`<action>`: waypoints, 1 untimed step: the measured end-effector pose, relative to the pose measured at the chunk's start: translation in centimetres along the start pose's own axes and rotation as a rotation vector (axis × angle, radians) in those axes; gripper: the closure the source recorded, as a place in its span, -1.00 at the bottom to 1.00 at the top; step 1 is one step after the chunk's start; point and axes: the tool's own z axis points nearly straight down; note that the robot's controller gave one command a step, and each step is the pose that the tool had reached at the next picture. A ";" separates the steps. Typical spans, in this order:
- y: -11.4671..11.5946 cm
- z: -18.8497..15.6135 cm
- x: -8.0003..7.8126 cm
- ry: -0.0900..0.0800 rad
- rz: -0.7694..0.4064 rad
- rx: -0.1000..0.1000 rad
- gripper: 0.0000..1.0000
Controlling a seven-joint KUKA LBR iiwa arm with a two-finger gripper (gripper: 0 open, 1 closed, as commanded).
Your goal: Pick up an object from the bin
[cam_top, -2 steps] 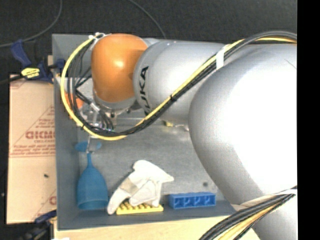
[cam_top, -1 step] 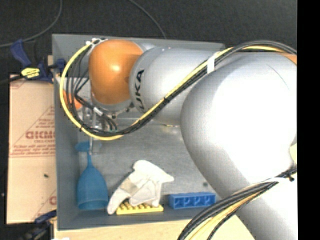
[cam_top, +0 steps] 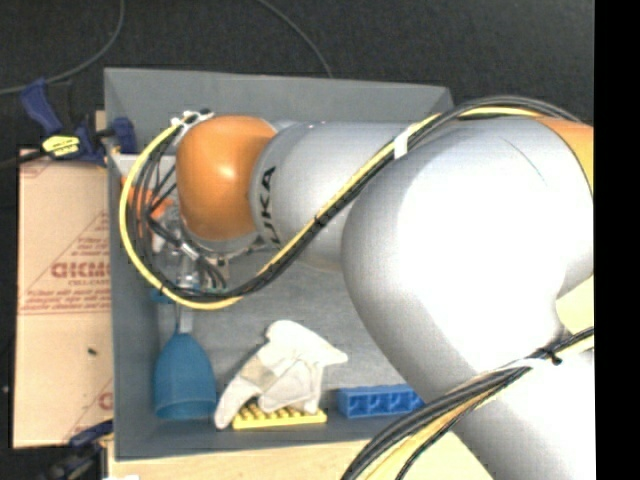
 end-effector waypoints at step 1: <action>-0.1 -0.5 -1.4 -0.012 -0.297 0.000 1.00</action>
Offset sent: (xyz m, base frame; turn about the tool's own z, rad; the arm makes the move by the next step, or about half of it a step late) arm 0.0000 0.0000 0.0000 0.0000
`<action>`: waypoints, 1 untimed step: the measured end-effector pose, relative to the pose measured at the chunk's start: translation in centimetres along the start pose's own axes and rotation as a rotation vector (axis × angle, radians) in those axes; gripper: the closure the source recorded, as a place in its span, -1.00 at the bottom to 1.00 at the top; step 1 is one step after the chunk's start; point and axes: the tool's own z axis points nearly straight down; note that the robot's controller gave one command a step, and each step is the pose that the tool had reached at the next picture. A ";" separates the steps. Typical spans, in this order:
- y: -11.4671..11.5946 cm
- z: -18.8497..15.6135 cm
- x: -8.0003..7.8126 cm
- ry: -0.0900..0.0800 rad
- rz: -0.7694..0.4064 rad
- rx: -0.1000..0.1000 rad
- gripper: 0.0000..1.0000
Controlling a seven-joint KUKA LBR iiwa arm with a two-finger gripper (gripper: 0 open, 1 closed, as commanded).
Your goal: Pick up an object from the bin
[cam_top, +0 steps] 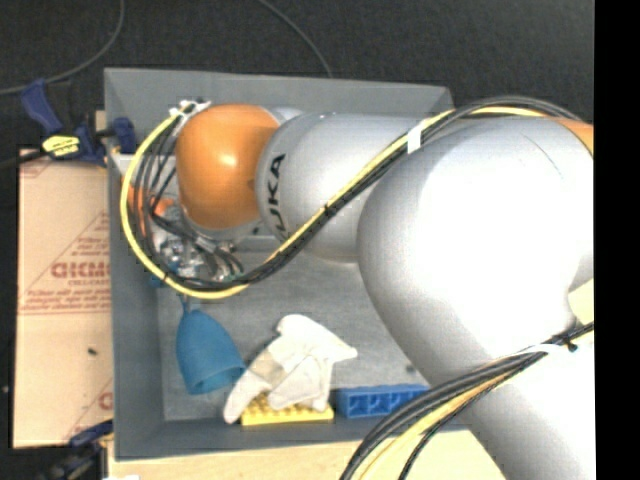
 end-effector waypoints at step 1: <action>0.0 0.0 0.0 0.000 0.001 0.000 1.00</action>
Offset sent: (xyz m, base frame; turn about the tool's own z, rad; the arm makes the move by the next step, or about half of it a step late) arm 0.0000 0.0002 0.0284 0.0000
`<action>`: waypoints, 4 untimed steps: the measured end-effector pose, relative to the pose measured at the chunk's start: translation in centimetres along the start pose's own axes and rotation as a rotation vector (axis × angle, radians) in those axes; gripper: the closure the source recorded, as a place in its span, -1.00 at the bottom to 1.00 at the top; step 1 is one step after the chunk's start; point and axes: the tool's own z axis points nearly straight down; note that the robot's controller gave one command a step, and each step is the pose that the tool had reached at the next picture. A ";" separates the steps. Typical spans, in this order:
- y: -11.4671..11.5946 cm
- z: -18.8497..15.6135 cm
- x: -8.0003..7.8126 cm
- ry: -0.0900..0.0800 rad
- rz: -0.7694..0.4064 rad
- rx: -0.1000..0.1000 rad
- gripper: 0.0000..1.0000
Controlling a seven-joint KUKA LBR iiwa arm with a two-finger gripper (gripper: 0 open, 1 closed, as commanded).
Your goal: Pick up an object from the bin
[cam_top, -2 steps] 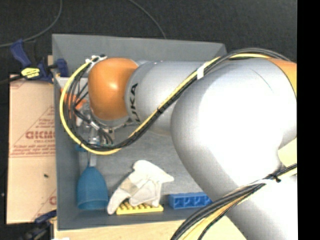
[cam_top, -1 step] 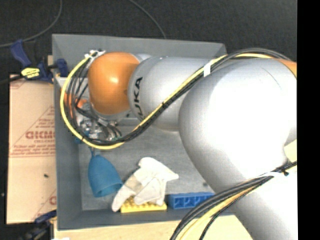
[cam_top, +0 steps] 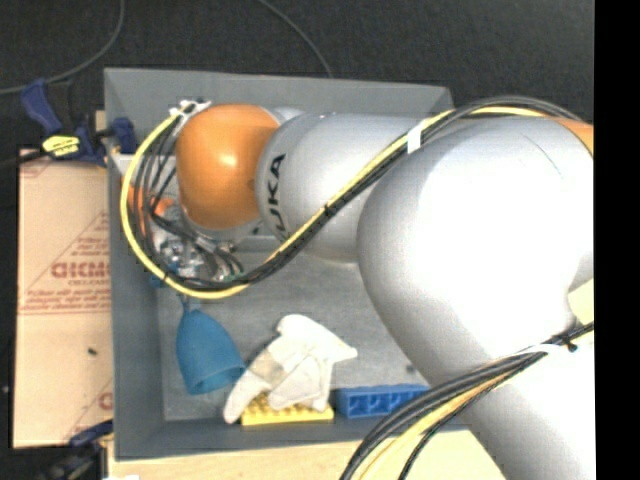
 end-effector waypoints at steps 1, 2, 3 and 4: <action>0.0 -0.2 0.1 0.001 0.000 0.000 1.00; 0.0 -2.1 0.1 0.001 0.001 0.000 1.00; 0.0 -4.2 0.1 0.006 0.000 0.001 1.00; 0.0 -5.9 0.1 0.007 0.001 0.002 1.00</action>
Offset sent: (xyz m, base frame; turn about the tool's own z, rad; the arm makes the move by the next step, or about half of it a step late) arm 0.0000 0.0001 0.1142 0.0000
